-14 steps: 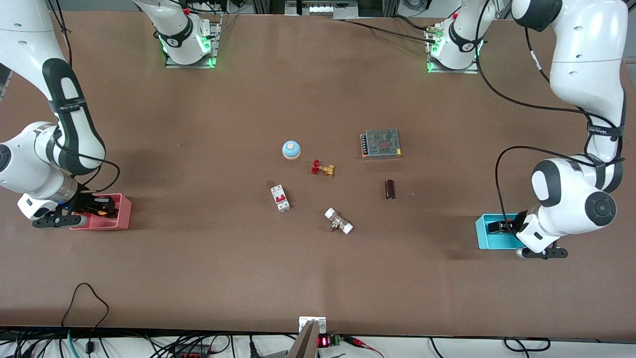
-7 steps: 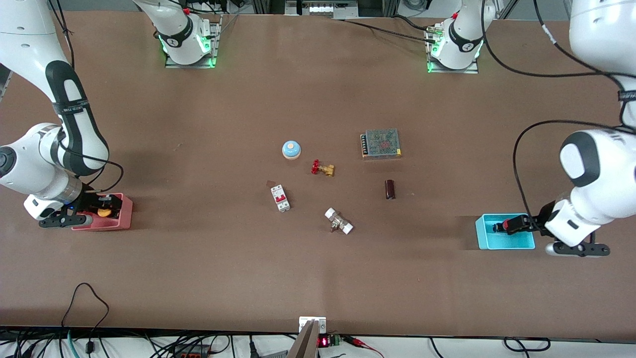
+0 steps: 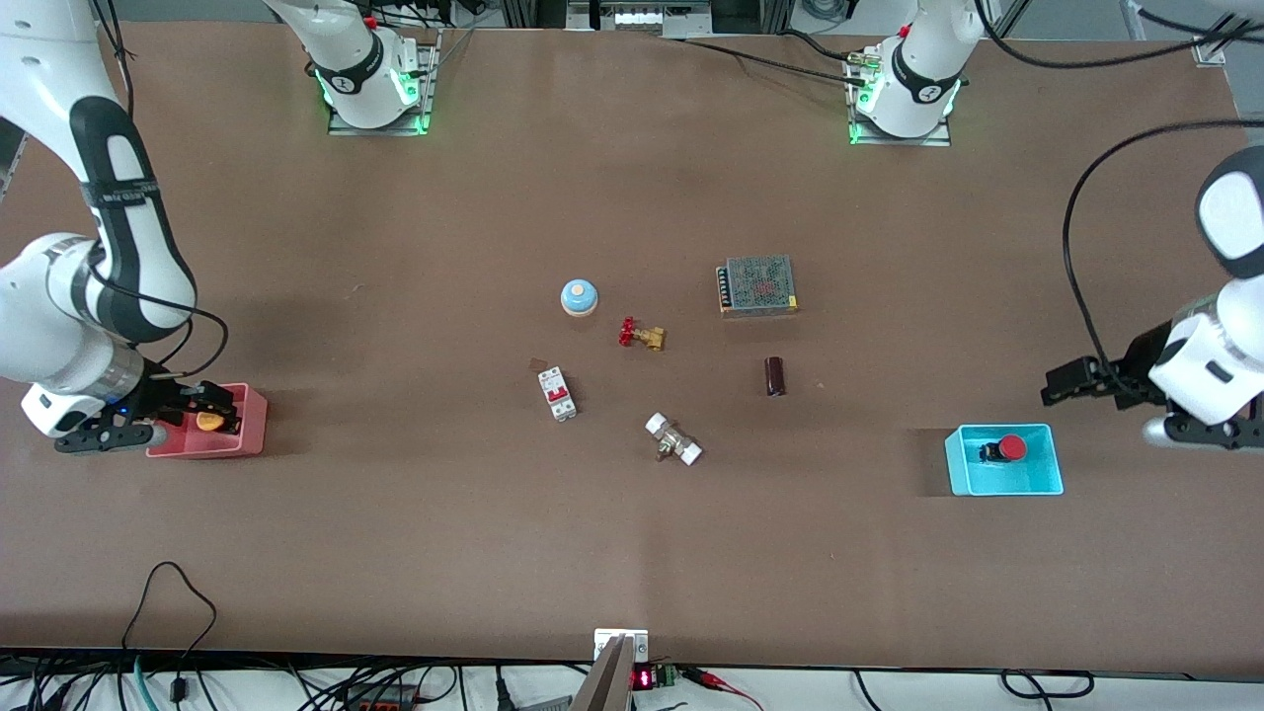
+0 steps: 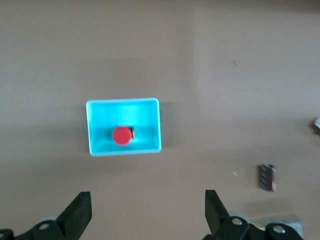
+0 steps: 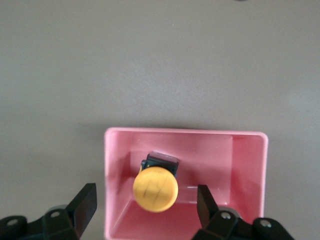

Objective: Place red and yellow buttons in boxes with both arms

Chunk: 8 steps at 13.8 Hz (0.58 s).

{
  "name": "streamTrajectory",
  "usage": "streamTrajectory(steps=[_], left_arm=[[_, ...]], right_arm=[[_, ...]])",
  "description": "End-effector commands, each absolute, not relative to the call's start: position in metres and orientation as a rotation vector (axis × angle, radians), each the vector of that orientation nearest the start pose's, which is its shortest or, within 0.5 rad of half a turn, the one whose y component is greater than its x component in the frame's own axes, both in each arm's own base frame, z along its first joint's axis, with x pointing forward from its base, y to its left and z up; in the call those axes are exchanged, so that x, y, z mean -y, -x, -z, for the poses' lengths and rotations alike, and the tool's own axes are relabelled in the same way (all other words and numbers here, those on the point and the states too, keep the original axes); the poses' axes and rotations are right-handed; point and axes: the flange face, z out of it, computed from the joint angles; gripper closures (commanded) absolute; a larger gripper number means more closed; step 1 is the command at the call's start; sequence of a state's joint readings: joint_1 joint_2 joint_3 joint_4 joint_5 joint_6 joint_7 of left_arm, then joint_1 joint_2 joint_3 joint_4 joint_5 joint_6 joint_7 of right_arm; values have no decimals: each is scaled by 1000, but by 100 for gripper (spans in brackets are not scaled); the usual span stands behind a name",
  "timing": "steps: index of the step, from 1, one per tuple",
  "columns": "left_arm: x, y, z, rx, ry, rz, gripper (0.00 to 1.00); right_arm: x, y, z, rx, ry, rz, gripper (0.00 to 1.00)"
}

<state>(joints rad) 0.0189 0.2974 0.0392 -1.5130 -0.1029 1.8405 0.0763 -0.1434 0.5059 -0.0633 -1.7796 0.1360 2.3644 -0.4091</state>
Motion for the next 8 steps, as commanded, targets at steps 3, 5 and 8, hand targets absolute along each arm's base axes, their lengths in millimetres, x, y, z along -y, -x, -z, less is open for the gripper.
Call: streamTrajectory(steps=[3,5,8], left_arm=[[-2,-617,-546,42,3200,-82,0],[-7,-610,-558,83,3194,-139,0],[-11,-592,-584,75,3140,-94,0]], right_arm=[[126,-644,-338,280,3064,172,1],[97,-640,-373,323,3041,161,0],[46,-622,-418,193,3025,51,0]])
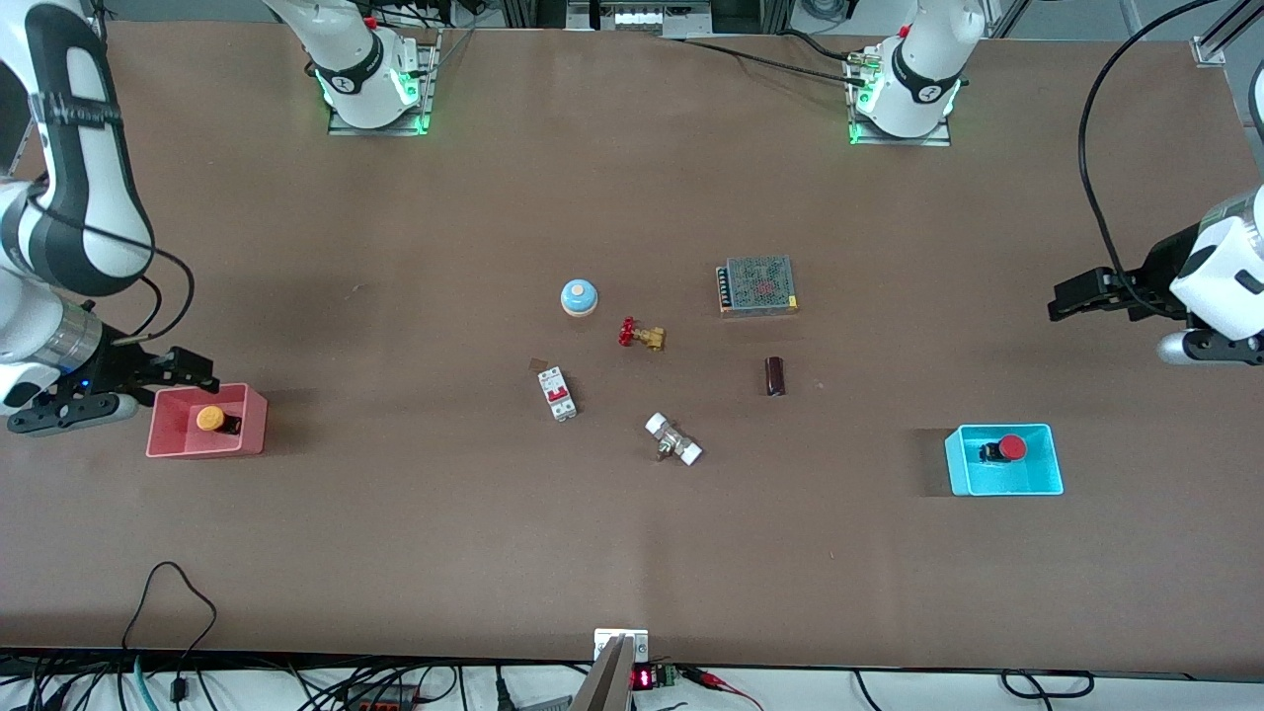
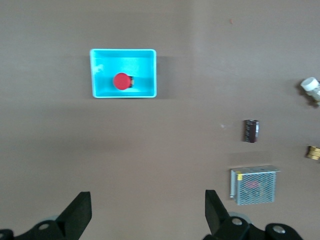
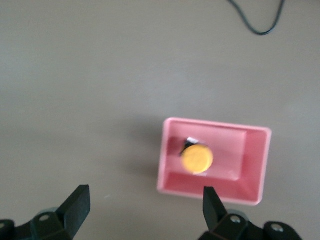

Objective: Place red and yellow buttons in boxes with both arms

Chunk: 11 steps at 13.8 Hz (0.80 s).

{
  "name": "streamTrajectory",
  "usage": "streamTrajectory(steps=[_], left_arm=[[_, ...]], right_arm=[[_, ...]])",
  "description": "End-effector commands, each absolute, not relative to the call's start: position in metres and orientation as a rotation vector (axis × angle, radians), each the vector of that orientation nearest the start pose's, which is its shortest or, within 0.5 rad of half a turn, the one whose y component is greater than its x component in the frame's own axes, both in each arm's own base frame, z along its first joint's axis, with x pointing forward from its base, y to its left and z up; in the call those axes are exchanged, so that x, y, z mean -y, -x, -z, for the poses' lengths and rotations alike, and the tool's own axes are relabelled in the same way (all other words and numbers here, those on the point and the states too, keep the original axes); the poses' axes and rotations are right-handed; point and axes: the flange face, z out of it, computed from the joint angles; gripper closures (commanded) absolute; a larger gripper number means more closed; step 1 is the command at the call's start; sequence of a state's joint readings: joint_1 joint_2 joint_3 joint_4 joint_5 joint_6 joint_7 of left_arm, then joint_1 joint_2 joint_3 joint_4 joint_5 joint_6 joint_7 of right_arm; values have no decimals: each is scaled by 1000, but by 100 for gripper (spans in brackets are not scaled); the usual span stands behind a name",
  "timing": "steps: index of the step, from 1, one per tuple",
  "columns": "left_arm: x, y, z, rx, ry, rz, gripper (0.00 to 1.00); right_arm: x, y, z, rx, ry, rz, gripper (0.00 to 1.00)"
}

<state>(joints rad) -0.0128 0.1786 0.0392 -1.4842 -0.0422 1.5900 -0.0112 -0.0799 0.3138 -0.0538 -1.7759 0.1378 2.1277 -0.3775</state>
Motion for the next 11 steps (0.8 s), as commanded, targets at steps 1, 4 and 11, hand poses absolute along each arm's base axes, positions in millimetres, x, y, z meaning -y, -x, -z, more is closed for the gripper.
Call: streamTrajectory(steps=[1,4,11], left_arm=[[-12,-584,-583,87,3139,-89,0],[-11,-567,-588,93,3151,-24,0],[-13,-576,-579,146,3156,-22,0]], right_arm=[[24,-614,-430,164,3020,28,0],[-52,-587,-448,121,3077,11,0],[-11,-565,-588,-38,3106,-173,0]])
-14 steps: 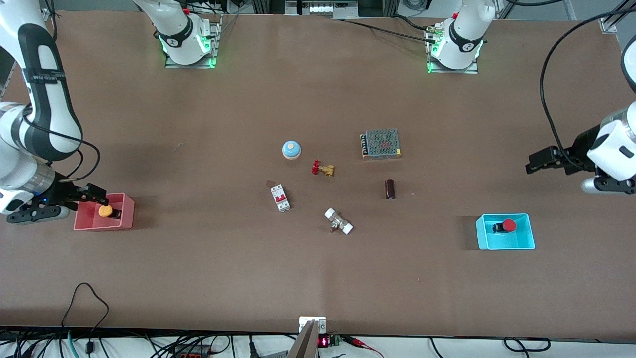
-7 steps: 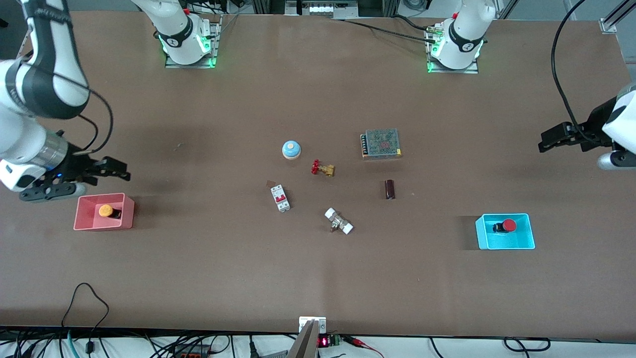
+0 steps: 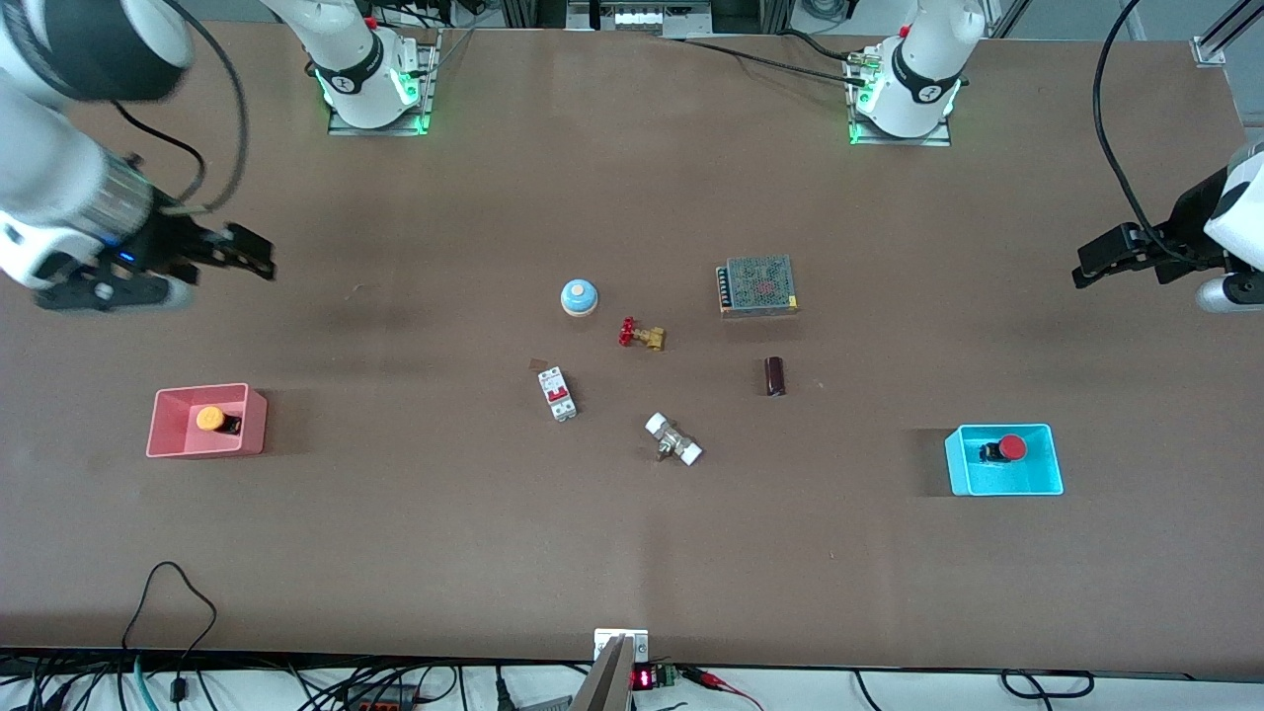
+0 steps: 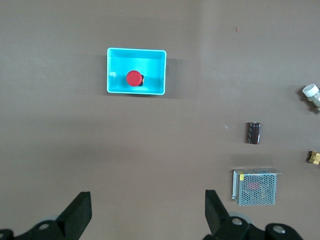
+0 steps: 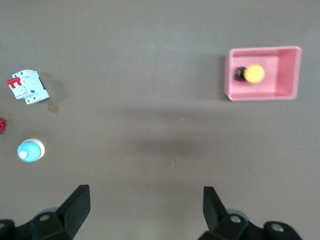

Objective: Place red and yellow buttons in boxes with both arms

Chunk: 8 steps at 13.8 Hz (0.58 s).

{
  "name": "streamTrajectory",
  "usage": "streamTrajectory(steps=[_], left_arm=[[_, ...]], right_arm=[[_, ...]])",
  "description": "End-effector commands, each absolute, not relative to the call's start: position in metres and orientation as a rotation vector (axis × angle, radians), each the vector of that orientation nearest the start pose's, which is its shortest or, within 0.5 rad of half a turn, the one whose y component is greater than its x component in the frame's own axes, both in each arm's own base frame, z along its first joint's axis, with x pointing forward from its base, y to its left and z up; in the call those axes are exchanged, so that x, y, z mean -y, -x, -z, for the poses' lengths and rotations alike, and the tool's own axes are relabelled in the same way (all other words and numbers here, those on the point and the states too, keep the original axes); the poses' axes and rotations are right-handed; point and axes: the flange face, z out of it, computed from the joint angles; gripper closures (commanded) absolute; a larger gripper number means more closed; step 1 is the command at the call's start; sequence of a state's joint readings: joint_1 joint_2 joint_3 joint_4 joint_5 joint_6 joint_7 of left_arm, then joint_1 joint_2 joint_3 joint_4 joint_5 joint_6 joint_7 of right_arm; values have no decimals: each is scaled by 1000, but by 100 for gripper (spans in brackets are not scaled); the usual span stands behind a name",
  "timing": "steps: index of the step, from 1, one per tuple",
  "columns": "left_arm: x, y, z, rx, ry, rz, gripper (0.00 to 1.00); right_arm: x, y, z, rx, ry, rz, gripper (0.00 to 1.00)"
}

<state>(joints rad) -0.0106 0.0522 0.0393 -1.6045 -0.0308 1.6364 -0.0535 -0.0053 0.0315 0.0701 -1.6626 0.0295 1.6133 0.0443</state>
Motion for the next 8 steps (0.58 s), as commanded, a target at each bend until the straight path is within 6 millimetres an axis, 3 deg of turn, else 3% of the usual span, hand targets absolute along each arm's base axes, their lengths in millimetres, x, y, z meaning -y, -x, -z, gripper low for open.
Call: streamTrajectory(steps=[1,3,8], left_arm=[[-17,-578,-577,148,3155,-27,0],[-22,-577,-574,126,3154,-51,0],[-18,-583,-576,82,3153,-5,0]], right_arm=[[3,-568,-588,-39,3101,-235,0],[5,-570,-593,-15,3089,-323,0],[-6,-576,-586,-8,3085,-302,0]])
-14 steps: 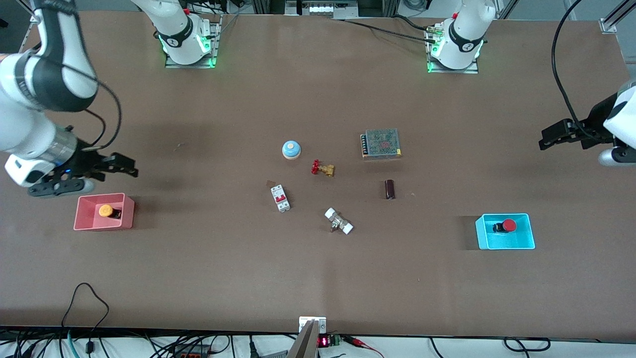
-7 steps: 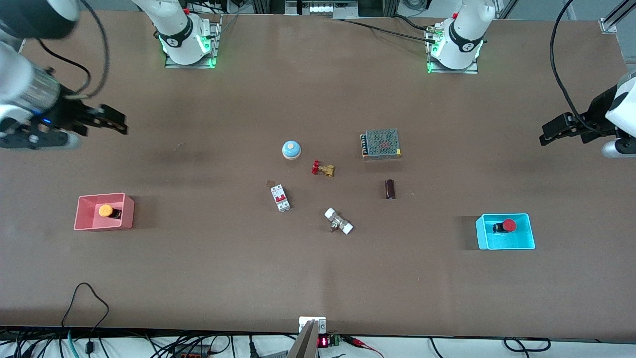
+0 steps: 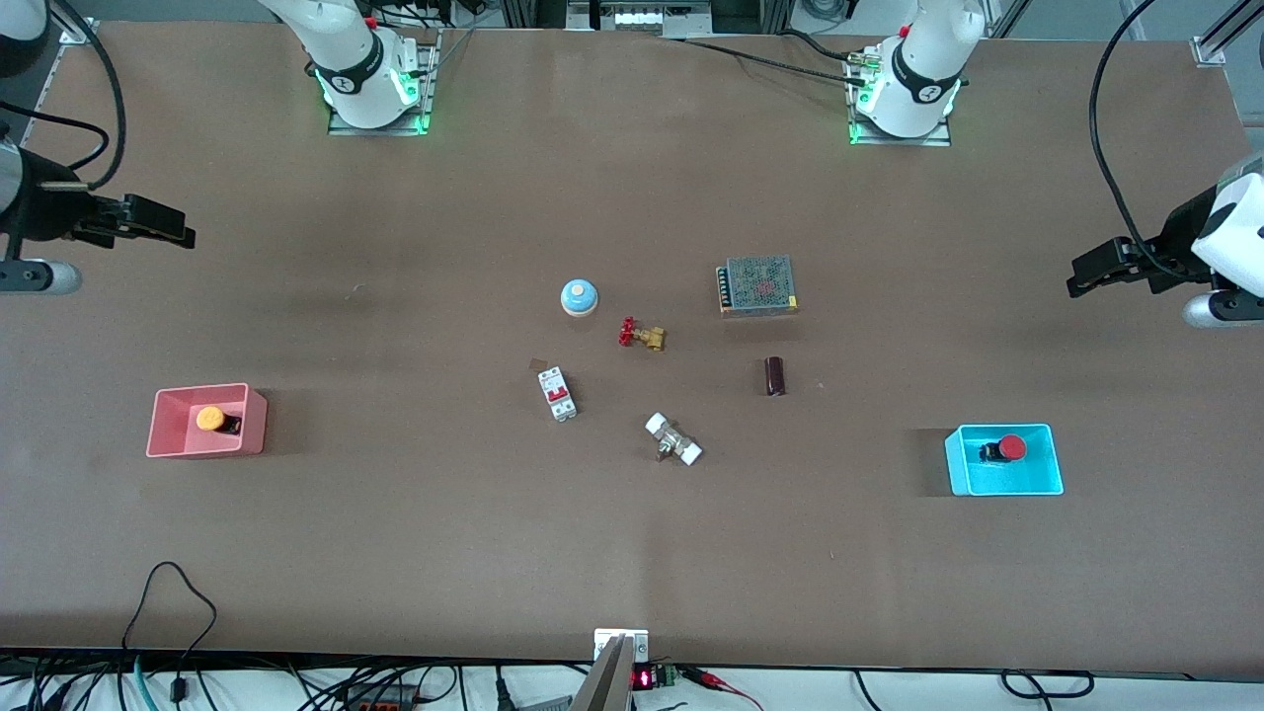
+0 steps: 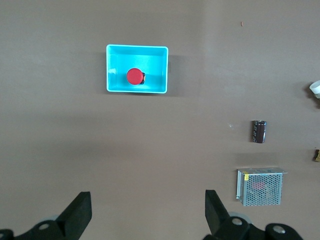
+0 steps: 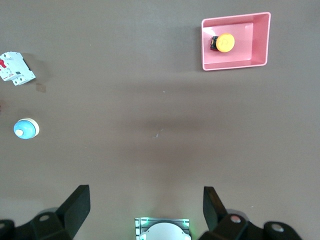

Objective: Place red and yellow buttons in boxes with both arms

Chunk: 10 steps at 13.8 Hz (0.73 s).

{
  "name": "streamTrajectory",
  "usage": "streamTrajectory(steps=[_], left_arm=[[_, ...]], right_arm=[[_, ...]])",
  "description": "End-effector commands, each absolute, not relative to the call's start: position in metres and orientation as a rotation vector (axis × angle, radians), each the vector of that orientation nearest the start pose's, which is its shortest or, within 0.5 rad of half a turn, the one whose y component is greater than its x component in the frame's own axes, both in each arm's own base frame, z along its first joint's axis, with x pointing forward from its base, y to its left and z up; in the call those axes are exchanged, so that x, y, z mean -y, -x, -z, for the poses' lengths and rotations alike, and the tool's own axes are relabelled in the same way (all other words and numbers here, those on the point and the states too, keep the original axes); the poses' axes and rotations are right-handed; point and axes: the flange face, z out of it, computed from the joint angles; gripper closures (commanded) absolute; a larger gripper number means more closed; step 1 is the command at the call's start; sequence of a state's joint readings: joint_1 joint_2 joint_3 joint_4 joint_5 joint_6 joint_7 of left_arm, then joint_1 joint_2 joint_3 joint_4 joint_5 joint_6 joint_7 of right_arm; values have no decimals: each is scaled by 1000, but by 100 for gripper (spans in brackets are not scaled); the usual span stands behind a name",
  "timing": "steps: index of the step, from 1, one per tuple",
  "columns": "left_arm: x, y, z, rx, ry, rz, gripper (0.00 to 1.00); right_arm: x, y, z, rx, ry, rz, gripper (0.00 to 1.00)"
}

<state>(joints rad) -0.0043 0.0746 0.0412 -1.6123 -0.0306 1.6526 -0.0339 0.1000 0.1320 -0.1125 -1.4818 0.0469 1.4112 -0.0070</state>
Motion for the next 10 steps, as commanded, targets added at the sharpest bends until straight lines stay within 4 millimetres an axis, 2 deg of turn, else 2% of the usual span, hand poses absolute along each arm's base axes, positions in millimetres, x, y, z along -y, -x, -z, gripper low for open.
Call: streamTrajectory(steps=[1,4,6,10], left_arm=[[-16,-582,-576,86,3150,-7,0],[-15,-579,-575,76,3146,-14,0],[-12,-577,-582,76,3148,17,0],[-13,-570,-594,83,3149,31,0]], right_arm=[[-14,-576,-586,6,3088,-303,0],[-14,-571,-584,7,3093,-320,0],[-11,-560,-581,5,3092,-311,0],[-11,-559,-581,4,3095,-297,0]])
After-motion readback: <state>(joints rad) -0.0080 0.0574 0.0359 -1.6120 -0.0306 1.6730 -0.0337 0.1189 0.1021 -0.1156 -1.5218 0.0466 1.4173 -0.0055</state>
